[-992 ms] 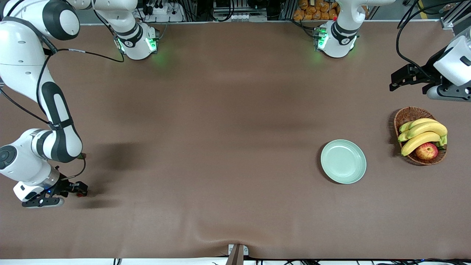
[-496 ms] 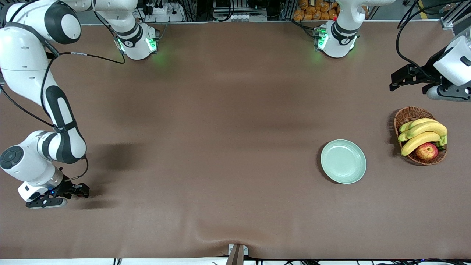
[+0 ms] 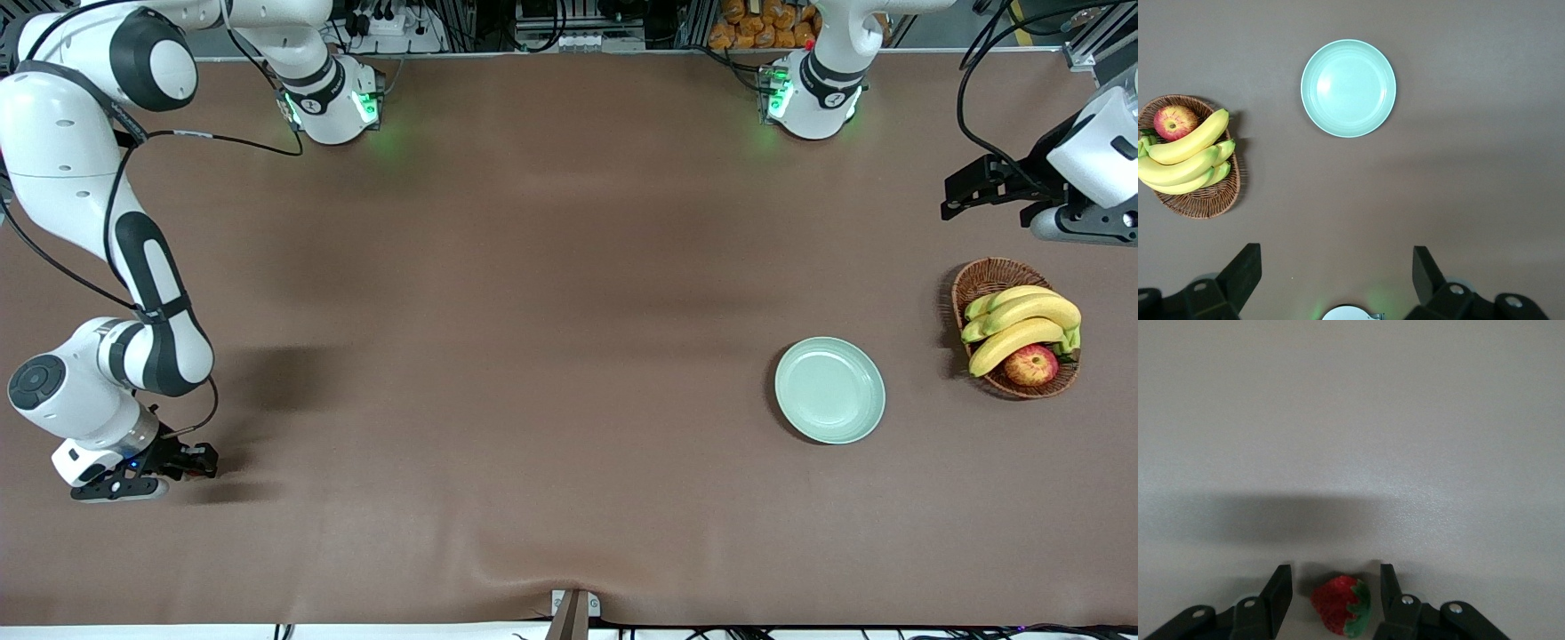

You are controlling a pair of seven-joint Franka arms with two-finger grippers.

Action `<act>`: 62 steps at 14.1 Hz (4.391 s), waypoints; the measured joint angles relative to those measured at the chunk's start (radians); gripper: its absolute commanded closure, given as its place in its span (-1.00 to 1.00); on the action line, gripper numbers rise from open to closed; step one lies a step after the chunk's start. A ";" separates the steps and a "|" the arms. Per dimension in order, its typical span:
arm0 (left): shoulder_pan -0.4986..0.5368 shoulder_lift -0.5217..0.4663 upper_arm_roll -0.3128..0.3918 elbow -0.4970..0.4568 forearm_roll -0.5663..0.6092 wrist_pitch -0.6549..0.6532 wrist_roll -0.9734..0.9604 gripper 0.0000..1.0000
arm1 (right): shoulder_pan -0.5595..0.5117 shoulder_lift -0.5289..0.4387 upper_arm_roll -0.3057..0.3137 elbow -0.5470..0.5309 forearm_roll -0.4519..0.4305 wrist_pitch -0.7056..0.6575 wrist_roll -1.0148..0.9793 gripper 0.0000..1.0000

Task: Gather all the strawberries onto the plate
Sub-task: 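Close the right gripper on the strawberry, then carry the strawberry toward the table middle with the right gripper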

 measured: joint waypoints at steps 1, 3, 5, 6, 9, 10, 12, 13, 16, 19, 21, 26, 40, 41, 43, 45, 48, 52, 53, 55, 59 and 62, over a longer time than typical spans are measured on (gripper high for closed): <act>0.000 0.000 0.000 0.000 0.000 0.000 0.000 -1.00 | -0.004 0.000 0.000 0.000 0.000 -0.001 -0.001 -0.04; 0.000 0.000 0.000 0.000 0.000 -0.001 0.000 -1.00 | -0.009 0.000 0.000 0.000 0.000 -0.004 -0.004 0.34; 0.000 0.000 0.000 0.000 0.000 -0.002 0.000 -1.00 | -0.010 -0.001 0.001 0.002 0.000 -0.005 -0.004 0.52; 0.000 0.000 0.000 0.000 0.000 -0.003 0.000 -1.00 | -0.010 -0.002 0.002 0.003 0.000 -0.008 -0.004 0.66; 0.000 0.000 0.000 0.000 0.000 -0.007 0.000 -1.00 | -0.010 -0.002 0.003 0.004 0.000 -0.011 -0.004 0.82; 0.000 0.000 0.000 0.000 0.000 -0.008 0.000 -1.00 | -0.010 -0.002 0.004 0.008 0.000 -0.026 -0.004 0.83; 0.000 0.000 0.000 0.000 0.000 -0.008 0.000 -1.00 | -0.006 -0.005 0.011 0.024 0.000 -0.084 -0.004 0.83; 0.000 0.000 0.000 0.000 0.000 -0.008 0.000 -1.00 | 0.000 -0.007 0.014 0.035 0.001 -0.109 -0.003 0.85; 0.000 0.000 0.000 0.000 0.000 -0.008 0.000 -1.00 | 0.010 -0.020 0.027 0.082 0.002 -0.214 0.033 0.86; 0.000 0.000 0.000 0.000 0.000 -0.009 0.000 -1.00 | 0.026 -0.038 0.035 0.125 0.003 -0.335 0.121 0.86; 0.000 0.000 0.000 0.000 0.000 -0.009 0.000 -1.00 | 0.048 -0.048 0.037 0.135 0.003 -0.379 0.189 0.86; 0.000 0.000 0.000 -0.001 0.000 -0.009 0.000 -1.00 | 0.090 -0.089 0.114 0.137 0.006 -0.477 0.445 0.87; 0.000 0.000 0.001 -0.003 0.000 -0.009 0.000 -1.00 | 0.225 -0.115 0.368 0.159 0.004 -0.502 1.192 0.87; 0.000 0.000 0.001 -0.003 0.000 -0.009 0.000 -1.00 | 0.247 -0.115 0.368 0.160 0.004 -0.501 1.236 0.87; 0.000 0.000 0.001 -0.003 0.000 -0.009 0.000 -1.00 | 0.294 -0.115 0.368 0.162 0.004 -0.492 1.323 0.87; 0.000 0.000 0.001 -0.004 0.000 -0.009 0.000 -1.00 | 0.346 -0.114 0.364 0.162 0.003 -0.474 1.400 0.87; 0.001 0.000 0.001 -0.004 0.000 -0.009 0.000 -1.00 | 0.431 -0.106 0.346 0.161 -0.001 -0.442 1.513 0.87; 0.001 0.001 0.001 -0.007 0.000 -0.010 0.000 -1.00 | 0.609 -0.073 0.250 0.159 -0.005 -0.391 1.645 0.87; 0.001 0.001 0.001 -0.008 0.000 -0.010 0.000 -1.00 | 0.643 -0.063 0.235 0.159 -0.005 -0.386 1.670 0.87; 0.001 0.002 0.001 -0.008 0.000 -0.010 0.000 -1.00 | 0.688 -0.041 0.224 0.158 -0.005 -0.372 1.717 0.87; -0.001 0.007 0.000 -0.009 0.000 -0.009 -0.022 -1.00 | 0.744 -0.007 0.219 0.158 -0.006 -0.344 1.772 0.84; -0.010 0.016 -0.009 -0.010 -0.009 -0.002 -0.099 -1.00 | 0.790 0.011 0.196 0.158 -0.007 -0.331 1.809 0.78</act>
